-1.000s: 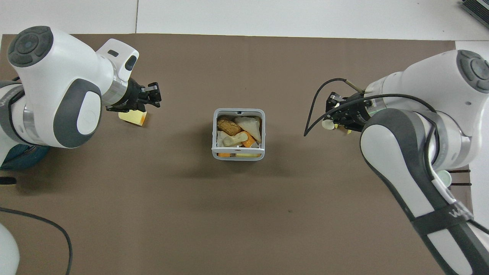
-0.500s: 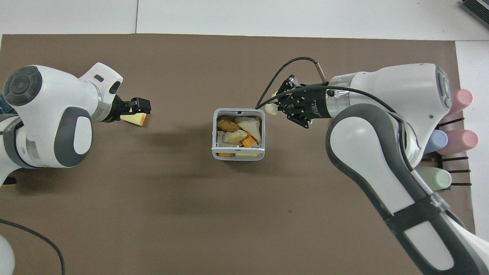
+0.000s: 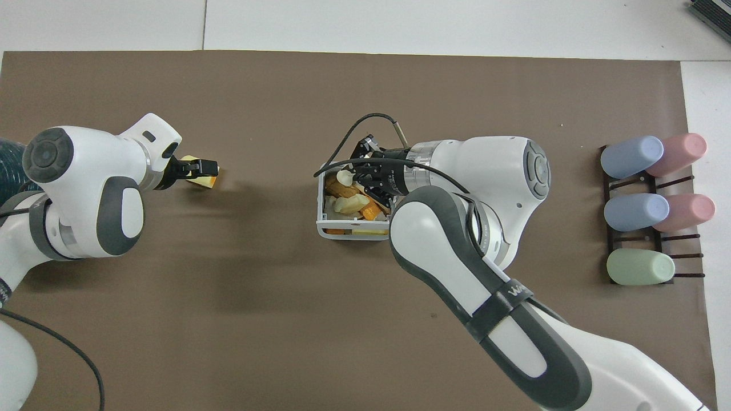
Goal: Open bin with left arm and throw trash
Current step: 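Open the right gripper over the bin to drop the trash, then withdraw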
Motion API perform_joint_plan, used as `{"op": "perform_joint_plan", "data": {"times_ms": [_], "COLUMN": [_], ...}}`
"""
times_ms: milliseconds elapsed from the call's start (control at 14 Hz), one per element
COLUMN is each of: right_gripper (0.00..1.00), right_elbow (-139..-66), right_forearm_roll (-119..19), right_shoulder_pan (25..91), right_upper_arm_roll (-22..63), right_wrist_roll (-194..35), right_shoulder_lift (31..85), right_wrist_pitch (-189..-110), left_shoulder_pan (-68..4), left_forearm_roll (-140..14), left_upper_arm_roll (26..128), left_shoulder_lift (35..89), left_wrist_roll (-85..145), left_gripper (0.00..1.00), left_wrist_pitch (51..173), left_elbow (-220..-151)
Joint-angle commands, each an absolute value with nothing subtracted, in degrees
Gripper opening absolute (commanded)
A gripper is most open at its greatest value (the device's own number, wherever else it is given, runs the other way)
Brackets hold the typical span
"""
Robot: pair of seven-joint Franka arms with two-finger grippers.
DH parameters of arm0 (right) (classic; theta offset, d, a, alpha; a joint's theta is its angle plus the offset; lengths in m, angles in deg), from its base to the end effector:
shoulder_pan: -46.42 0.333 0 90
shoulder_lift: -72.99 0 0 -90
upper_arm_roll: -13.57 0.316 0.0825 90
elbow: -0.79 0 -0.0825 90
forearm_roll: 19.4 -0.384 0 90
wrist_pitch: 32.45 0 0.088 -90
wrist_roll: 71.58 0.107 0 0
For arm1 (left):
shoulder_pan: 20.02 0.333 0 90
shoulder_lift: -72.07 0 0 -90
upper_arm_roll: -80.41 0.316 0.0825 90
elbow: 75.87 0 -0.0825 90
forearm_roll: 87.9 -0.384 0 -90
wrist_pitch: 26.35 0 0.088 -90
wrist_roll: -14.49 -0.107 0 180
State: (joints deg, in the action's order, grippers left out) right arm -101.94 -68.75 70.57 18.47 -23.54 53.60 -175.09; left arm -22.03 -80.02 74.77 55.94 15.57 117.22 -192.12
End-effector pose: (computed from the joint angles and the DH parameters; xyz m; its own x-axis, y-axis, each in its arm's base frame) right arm 0.5907 0.3179 0.3992 0.6216 -0.6579 -0.4251 -0.7636 -0.3879 -0.5162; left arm 0.6083 -0.0784 0.3286 0.9829 0.0070 0.1842 -0.0176 -0.9911 0.1319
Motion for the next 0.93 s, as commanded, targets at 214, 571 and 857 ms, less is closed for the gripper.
{"op": "perform_joint_plan", "data": {"times_ms": [214,571,857], "right_gripper": [1.0,1.0,1.0], "right_elbow": [-102.6,-102.5,-102.5], "right_forearm_roll": [-69.3,-69.1,-68.0], "right_shoulder_pan": [70.2,70.2,69.6], "right_upper_arm_roll": [18.4,18.3,18.1], "right_wrist_roll": [-23.3,-23.3,-23.2], "right_shoulder_lift": [54.6,54.8,56.6], "right_wrist_pitch": [-175.3,-175.3,-174.7], "left_shoulder_pan": [-22.0,-22.2,-21.7], "left_forearm_roll": [-79.9,-79.9,-79.9], "left_upper_arm_roll": [74.5,74.5,74.5], "left_shoulder_lift": [51.2,51.1,51.1], "left_wrist_roll": [10.7,10.7,10.7], "left_gripper": [1.0,0.42,0.0], "left_wrist_pitch": [124.5,123.7,121.6], "left_elbow": [-192.6,-192.0,-190.6]}}
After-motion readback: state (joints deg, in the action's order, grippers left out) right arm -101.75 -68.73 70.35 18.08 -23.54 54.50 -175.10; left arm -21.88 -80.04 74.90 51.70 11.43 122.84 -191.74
